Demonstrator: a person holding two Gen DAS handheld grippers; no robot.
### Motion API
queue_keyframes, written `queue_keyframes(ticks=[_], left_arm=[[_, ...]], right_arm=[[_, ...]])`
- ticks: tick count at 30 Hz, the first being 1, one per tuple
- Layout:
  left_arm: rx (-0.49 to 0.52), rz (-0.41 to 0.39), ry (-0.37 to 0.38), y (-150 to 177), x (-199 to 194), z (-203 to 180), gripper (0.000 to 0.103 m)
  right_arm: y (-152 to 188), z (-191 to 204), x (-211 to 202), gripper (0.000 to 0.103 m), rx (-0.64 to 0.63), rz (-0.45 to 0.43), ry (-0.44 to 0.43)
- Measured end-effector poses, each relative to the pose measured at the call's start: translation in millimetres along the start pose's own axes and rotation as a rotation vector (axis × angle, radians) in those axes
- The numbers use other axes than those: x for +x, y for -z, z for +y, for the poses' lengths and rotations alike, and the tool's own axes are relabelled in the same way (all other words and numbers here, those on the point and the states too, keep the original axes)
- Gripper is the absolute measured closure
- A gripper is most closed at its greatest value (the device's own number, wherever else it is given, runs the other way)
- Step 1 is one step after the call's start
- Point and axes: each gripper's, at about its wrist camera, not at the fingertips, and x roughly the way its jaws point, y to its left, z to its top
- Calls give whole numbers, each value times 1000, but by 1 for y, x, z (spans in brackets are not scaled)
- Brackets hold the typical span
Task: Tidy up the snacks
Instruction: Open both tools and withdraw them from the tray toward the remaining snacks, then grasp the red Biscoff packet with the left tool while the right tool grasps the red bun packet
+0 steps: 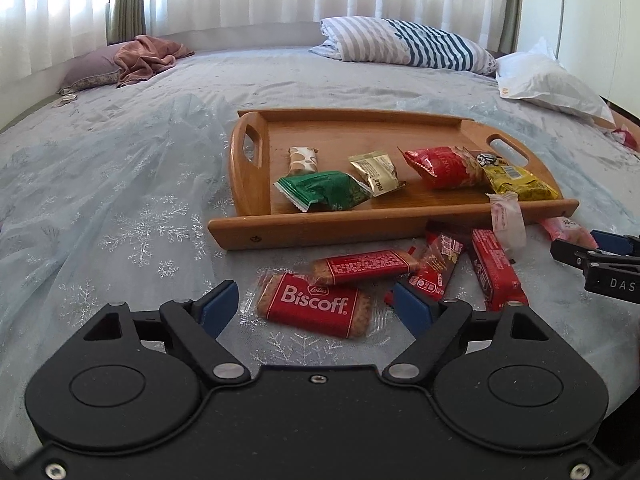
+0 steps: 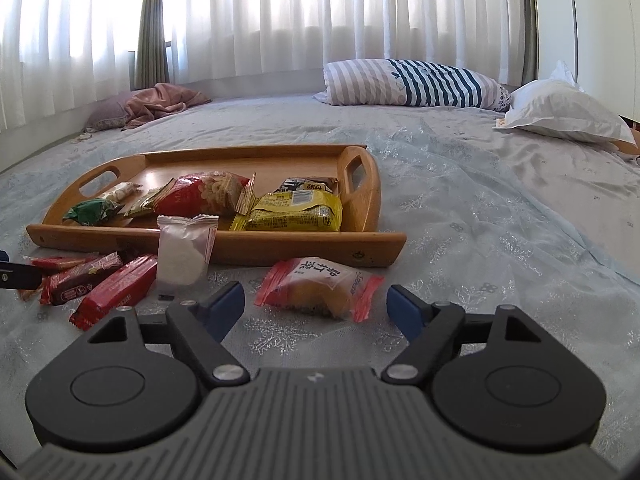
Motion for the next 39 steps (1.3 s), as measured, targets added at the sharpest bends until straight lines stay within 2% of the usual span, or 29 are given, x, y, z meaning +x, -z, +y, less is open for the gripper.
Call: queue_keyframes(ticks=[10, 14, 18, 21, 30, 32, 33, 34, 39], left_arm=[[27, 7, 3, 3, 6, -3, 33], [38, 18, 8, 4, 5, -4, 35], [36, 40, 46, 9, -2, -7, 37], [41, 25, 42, 9, -6, -9, 37], [-4, 35, 28, 8, 0, -5, 32], [1, 35, 17, 9, 0, -6, 34], [4, 33, 11, 9, 0, -7, 41], [8, 32, 8, 9, -1, -7, 42], [-4, 35, 33, 7, -8, -7, 43]], right_arm=[[2, -2, 6, 17, 13, 14, -4], [2, -1, 8, 17, 6, 14, -5], [2, -1, 8, 18, 7, 15, -4], [1, -1, 10, 19, 6, 21, -2], [-5, 3, 7, 34, -1, 31, 24], [-6, 4, 6, 38, 3, 31, 25], [-6, 4, 6, 39, 6, 32, 26], [-6, 4, 6, 41, 11, 31, 25], [-7, 6, 2, 47, 16, 26, 41]])
